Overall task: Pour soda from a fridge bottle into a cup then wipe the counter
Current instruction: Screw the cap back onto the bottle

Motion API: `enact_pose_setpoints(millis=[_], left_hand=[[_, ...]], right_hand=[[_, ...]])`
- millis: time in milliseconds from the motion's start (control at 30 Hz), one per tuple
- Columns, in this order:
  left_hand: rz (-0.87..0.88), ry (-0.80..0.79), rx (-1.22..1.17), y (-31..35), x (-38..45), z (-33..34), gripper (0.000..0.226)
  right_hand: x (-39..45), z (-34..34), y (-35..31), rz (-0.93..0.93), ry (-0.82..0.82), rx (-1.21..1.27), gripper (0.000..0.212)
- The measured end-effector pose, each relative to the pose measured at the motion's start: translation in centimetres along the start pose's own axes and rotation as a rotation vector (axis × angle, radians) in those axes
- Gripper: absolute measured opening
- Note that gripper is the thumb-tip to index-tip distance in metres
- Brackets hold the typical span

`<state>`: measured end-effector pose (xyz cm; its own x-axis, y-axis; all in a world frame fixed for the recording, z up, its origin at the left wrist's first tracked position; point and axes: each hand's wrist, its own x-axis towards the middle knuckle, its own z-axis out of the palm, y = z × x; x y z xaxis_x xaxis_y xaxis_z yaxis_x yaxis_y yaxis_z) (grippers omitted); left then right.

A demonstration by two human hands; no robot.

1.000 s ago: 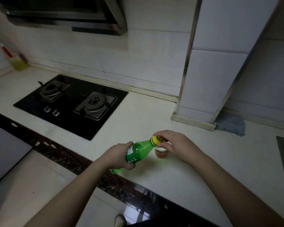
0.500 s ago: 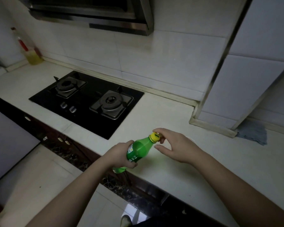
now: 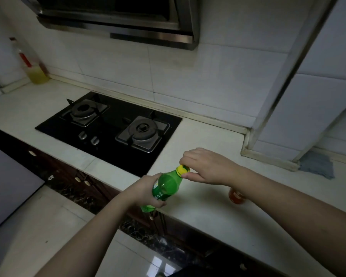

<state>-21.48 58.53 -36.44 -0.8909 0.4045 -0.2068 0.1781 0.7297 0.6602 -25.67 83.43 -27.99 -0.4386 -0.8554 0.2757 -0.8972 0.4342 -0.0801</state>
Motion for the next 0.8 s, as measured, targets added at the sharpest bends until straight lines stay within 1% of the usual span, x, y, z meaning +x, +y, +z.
enact_pose_setpoints(millis=[67,133,200,267,300,333,367,400,467,500,533,567,600,633,700,733,767,800], left_hand=[[0.007,0.020,-0.019,-0.5,0.1,-0.3,0.062],[-0.018,0.071,-0.069,-1.1,0.2,-0.2,0.061],[-0.067,0.174,-0.115,-1.7,0.5,0.2,0.062],[-0.109,0.279,-0.137,-2.1,0.9,0.6,0.061],[-0.115,0.293,-0.158,-2.2,1.2,0.6,0.060],[-0.104,0.268,-0.186,-2.3,1.3,0.4,0.057],[-0.082,0.206,-0.219,-2.5,1.5,-0.1,0.052],[-0.055,0.122,-0.242,-2.7,1.7,-0.6,0.047],[0.004,-0.018,-0.229,-2.9,1.9,-1.6,0.041],[0.022,-0.050,-0.207,-2.9,2.0,-2.0,0.041],[0.027,-0.052,-0.195,-3.0,2.3,-2.3,0.042],[0.023,-0.025,-0.190,-3.1,2.5,-2.4,0.044],[0.014,0.029,-0.192,-3.0,2.7,-2.4,0.046],[-0.013,0.106,-0.185,-2.9,3.0,-2.2,0.047],[-0.117,0.272,-0.129,-2.8,3.7,-1.6,0.050],[-0.155,0.318,-0.109,-2.7,4.0,-1.4,0.052],[-0.158,0.327,-0.120,-3.0,4.3,-1.2,0.053],[-0.134,0.292,-0.158,-3.4,4.6,-1.2,0.053]], right_hand=[[1.3,0.2,-0.2,-0.002,0.025,-0.022,0.035],[2.8,0.5,-1.0,0.086,0.033,0.037,0.039],[4.3,1.1,-1.8,0.283,0.023,0.091,0.046],[5.8,1.7,-1.7,0.506,-0.029,0.024,0.050],[6.5,1.7,-1.5,0.586,-0.055,-0.007,0.051],[7.1,1.5,-1.4,0.616,-0.062,-0.026,0.052],[7.6,1.1,-1.1,0.590,-0.055,-0.041,0.052],[8.0,0.9,-0.7,0.512,-0.040,-0.062,0.051],[8.5,0.4,-0.1,0.279,-0.015,-0.154,0.046],[8.6,0.3,0.1,0.188,-0.006,-0.213,0.044],[8.9,0.4,0.4,0.138,0.007,-0.261,0.046],[9.1,0.6,0.4,0.132,0.040,-0.297,0.048],[9.4,0.8,0.2,0.169,0.071,-0.308,0.050],[9.7,0.9,-0.1,0.270,0.071,-0.295,0.052],[10.5,1.3,-0.4,0.608,-0.061,-0.283,0.055],[10.8,1.3,-0.4,0.717,-0.120,-0.291,0.057],[10.9,1.2,-0.4,0.742,-0.139,-0.307,0.058],[10.9,1.1,-0.4,0.688,-0.102,-0.298,0.059]])
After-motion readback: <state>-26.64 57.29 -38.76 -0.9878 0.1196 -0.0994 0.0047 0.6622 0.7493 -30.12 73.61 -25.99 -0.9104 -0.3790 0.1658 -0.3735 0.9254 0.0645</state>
